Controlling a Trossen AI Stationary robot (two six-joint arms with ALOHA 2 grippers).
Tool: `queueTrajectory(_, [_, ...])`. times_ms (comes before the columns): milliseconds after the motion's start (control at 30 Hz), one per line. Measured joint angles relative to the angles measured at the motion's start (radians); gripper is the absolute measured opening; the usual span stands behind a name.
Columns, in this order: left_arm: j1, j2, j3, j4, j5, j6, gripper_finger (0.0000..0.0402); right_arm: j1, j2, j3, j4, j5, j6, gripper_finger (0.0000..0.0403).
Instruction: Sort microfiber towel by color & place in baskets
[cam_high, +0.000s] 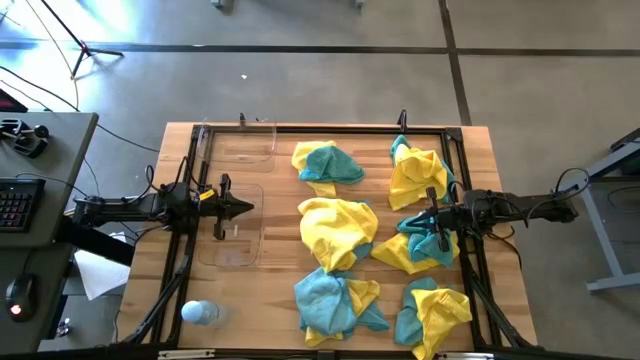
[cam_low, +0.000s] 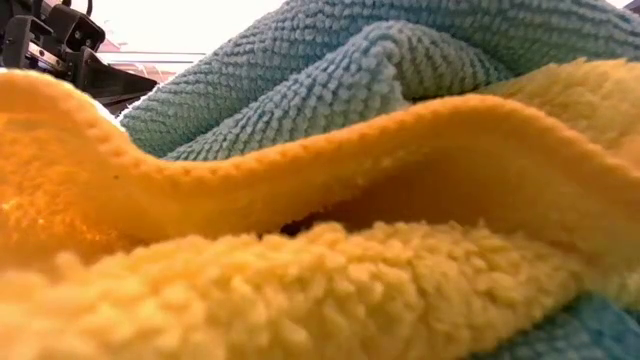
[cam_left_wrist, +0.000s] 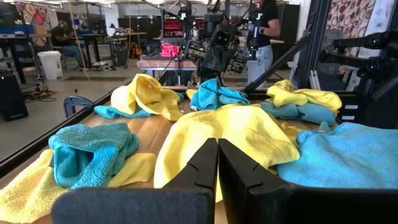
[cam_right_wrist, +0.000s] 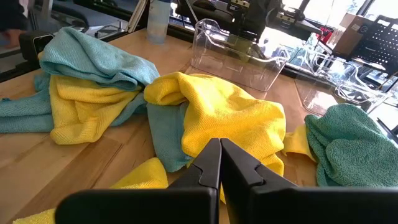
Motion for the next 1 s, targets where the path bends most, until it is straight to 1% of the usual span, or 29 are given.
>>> queueTrajectory(467, [0.0,0.0,0.0,0.0,0.0,0.0,0.0,0.0,0.0,0.0,0.0,0.0,-0.008,0.0])
queueTrajectory(567, [0.0,0.0,0.0,0.0,0.0,0.0,0.0,0.0,0.0,0.0,0.001,0.0,0.017,0.0])
queueTrajectory(600, [0.0,0.0,0.0,0.0,0.0,0.0,0.0,0.0,0.0,0.0,0.001,0.0,0.051,0.0])
queueTrajectory(733, [0.0,0.0,0.0,0.0,0.0,0.0,0.0,0.0,0.0,0.0,0.001,-0.013,0.394,0.0])
queueTrajectory(800, [0.0,0.0,0.0,0.0,0.0,0.0,0.0,0.0,0.0,0.0,0.002,-0.011,0.51,0.0])
queueTrajectory(900, [0.0,0.0,0.0,0.0,0.0,0.0,0.0,0.0,0.0,0.0,0.002,-0.001,0.576,0.0])
queueTrajectory(1000, [0.0,0.0,0.0,0.0,0.0,0.0,0.0,0.0,0.0,0.0,0.009,0.001,0.6,0.0])
